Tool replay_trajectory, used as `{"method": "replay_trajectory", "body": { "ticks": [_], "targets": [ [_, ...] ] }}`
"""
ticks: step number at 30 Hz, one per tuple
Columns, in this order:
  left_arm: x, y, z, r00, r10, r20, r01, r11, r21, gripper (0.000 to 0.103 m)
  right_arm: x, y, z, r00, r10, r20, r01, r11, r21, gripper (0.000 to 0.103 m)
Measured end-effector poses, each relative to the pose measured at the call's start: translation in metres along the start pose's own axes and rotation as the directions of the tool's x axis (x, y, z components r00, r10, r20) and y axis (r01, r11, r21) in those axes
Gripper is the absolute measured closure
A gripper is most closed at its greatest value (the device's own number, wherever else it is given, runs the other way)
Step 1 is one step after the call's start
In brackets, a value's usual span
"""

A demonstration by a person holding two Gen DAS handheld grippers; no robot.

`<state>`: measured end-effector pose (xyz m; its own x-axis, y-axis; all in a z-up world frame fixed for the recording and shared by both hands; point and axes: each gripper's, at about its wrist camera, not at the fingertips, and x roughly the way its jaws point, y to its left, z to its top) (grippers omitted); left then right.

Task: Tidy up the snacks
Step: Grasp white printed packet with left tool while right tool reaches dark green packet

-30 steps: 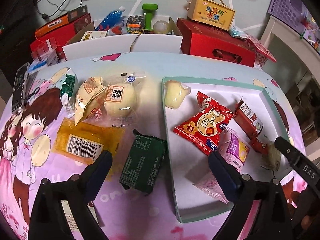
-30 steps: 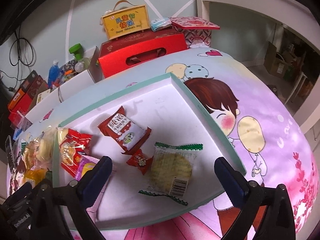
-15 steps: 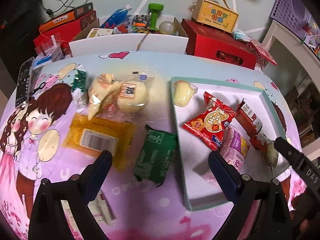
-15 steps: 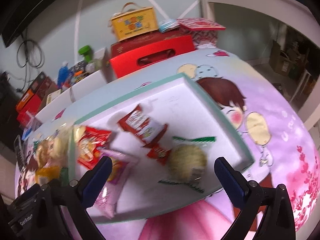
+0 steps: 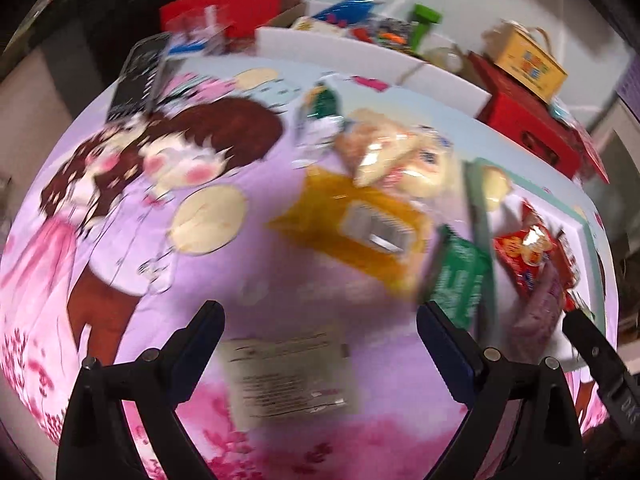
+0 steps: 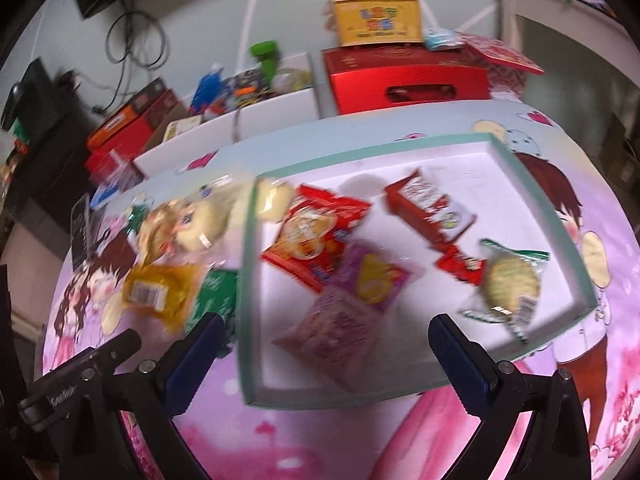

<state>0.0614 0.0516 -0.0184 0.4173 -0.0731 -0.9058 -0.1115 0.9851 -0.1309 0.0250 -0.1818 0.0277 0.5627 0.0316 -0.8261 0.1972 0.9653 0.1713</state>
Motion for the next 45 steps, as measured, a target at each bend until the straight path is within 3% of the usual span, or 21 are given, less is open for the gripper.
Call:
{"method": "replay_trajectory", "body": {
  "ticks": [6,16,23,30,33,34,45],
  "targets": [
    [0.005,0.02,-0.015,0.999,0.006,-0.038,-0.008,0.999,-0.049,0.006,0.004,0.026,-0.012,0.999,0.037,-0.033,-0.038,0.998,-0.047,0.0],
    [0.026,0.031,-0.039,0.992,0.021,-0.125,-0.031,0.996,-0.083,0.006,0.009,0.039,-0.028,0.998,0.019,-0.063,-0.024,0.996,-0.081,0.0],
    [0.029,0.025,-0.045,0.991,0.045,-0.127,-0.054,0.997,-0.061,0.007,0.012,0.04,-0.028,0.998,0.018,-0.066,-0.024,0.997,-0.079,0.0],
    [0.025,0.008,-0.049,0.993,0.028,-0.113,-0.032,0.999,-0.029,0.034,0.011,0.045,-0.027,0.998,0.028,-0.054,-0.033,0.995,-0.093,0.0],
    [0.023,0.003,-0.05,0.994,0.028,-0.11,-0.03,0.999,-0.018,0.037,0.01,0.047,-0.026,0.998,0.038,-0.049,-0.043,0.994,-0.098,0.0],
    [0.022,0.001,-0.05,0.994,0.022,-0.11,-0.024,1.0,-0.018,0.048,0.01,0.047,-0.026,0.998,0.041,-0.048,-0.045,0.994,-0.097,0.0],
    [0.021,0.002,-0.034,0.995,-0.007,-0.101,0.004,1.0,-0.028,0.048,0.003,0.04,-0.018,0.998,0.071,-0.001,-0.071,0.995,-0.074,0.0]
  ]
}}
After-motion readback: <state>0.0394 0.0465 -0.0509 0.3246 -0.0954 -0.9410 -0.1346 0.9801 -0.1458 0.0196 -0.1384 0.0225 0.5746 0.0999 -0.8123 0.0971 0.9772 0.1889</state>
